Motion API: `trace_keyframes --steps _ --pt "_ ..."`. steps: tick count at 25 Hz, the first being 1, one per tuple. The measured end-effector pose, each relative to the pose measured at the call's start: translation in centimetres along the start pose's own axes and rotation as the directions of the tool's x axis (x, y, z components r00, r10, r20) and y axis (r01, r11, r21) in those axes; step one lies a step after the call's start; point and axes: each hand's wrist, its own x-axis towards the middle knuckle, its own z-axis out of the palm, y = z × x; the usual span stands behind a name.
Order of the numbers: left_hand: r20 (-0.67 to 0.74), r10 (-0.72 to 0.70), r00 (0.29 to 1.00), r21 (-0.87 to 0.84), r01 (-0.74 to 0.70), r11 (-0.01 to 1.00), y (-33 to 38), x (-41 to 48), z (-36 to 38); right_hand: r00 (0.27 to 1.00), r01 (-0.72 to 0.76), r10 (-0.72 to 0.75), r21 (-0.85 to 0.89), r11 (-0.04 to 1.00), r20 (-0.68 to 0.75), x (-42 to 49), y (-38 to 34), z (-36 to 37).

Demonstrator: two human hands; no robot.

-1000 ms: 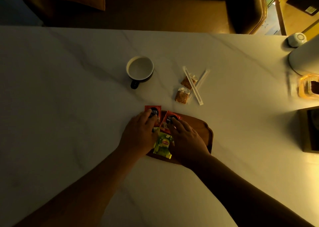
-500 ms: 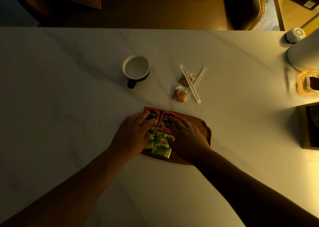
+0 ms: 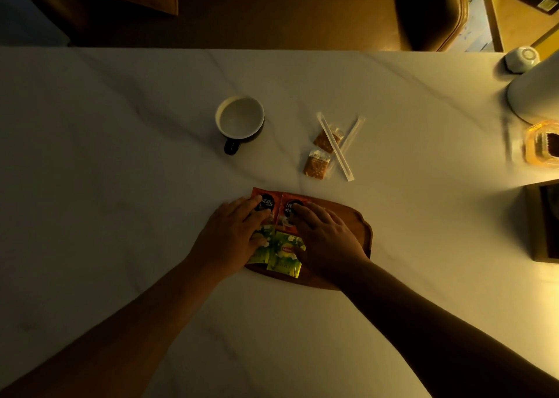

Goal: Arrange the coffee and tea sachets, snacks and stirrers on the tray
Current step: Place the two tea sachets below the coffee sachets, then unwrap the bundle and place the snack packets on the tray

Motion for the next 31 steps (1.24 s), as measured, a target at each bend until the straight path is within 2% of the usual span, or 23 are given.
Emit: trace_keyframes --steps 8,13,15,17,19,21,26,28,31 --pt "-0.109 0.023 0.994 0.002 -0.023 1.0 0.3 -1.1 1.5 0.995 -0.027 0.029 0.025 0.999 -0.091 -1.0 -0.7 0.5" --pt "-0.16 0.04 0.986 0.02 -0.038 0.999 0.9 -1.5 1.6 0.998 -0.04 0.042 0.048 0.998 -0.046 -1.6 -1.3 1.1" --pt "-0.217 0.041 0.975 0.011 -0.04 0.999 1.3 -0.7 0.9 0.99 -0.093 0.104 0.113 0.989 -0.097 -1.1 -0.7 -0.2" --pt "-0.254 -0.008 0.967 0.001 0.009 1.0 2.2 1.1 -0.4 0.957 -0.192 0.238 0.251 0.949 -0.167 0.0 0.8 -2.2" --pt "-0.234 -0.1 0.967 -0.031 0.096 0.995 3.7 4.1 -1.8 0.909 -0.247 0.333 0.32 0.915 -0.249 2.0 2.9 -4.1" --pt "-0.183 -0.186 0.965 -0.11 0.168 0.98 5.3 7.6 -2.6 0.888 -0.272 0.367 0.33 0.904 -0.275 4.5 5.1 -5.8" --pt "-0.062 -0.315 0.947 -0.248 0.291 0.924 7.6 15.3 -2.9 0.895 -0.35 0.407 0.281 0.894 -0.182 8.9 8.8 -6.5" --pt "-0.035 -0.355 0.934 -0.247 0.336 0.909 7.8 17.0 -2.7 0.878 -0.392 0.444 0.264 0.881 -0.18 9.2 10.0 -6.3" --pt "-0.037 -0.394 0.919 -0.21 0.378 0.902 7.6 18.2 -2.4 0.862 -0.358 0.42 0.245 0.901 -0.282 9.3 11.1 -6.4"
